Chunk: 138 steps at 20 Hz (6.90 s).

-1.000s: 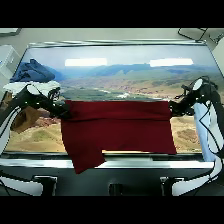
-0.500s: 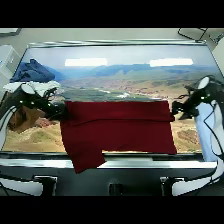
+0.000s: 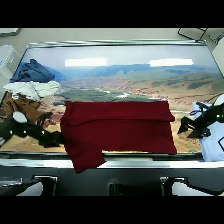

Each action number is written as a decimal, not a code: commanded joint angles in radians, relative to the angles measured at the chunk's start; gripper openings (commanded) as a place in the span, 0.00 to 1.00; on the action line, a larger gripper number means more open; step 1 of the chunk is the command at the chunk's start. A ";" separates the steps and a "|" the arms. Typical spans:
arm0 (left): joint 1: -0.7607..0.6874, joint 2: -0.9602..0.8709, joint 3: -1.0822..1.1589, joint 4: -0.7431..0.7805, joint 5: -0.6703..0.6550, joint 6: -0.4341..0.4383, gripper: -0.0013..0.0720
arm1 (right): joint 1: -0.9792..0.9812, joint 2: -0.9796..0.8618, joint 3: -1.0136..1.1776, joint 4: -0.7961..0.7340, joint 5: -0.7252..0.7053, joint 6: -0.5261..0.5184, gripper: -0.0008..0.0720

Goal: Fold the clothes and pants, and hang the long-sleeved shirts on hangers.

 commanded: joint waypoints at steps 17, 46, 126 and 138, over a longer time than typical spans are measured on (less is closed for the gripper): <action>-0.187 0.099 -0.235 -0.116 0.170 0.028 0.05 | -0.007 0.048 -0.273 0.058 -0.134 -0.043 0.74; -0.151 -0.373 0.703 0.023 0.140 -0.135 0.05 | 0.178 -0.274 0.338 0.173 -0.331 0.079 0.06; -0.150 0.119 0.874 0.061 0.143 -0.145 0.05 | 0.323 -0.291 0.385 0.273 -0.138 0.190 0.90; -0.151 0.118 0.874 0.057 0.143 -0.183 0.05 | 0.401 -0.447 0.186 0.847 -0.334 -0.166 0.59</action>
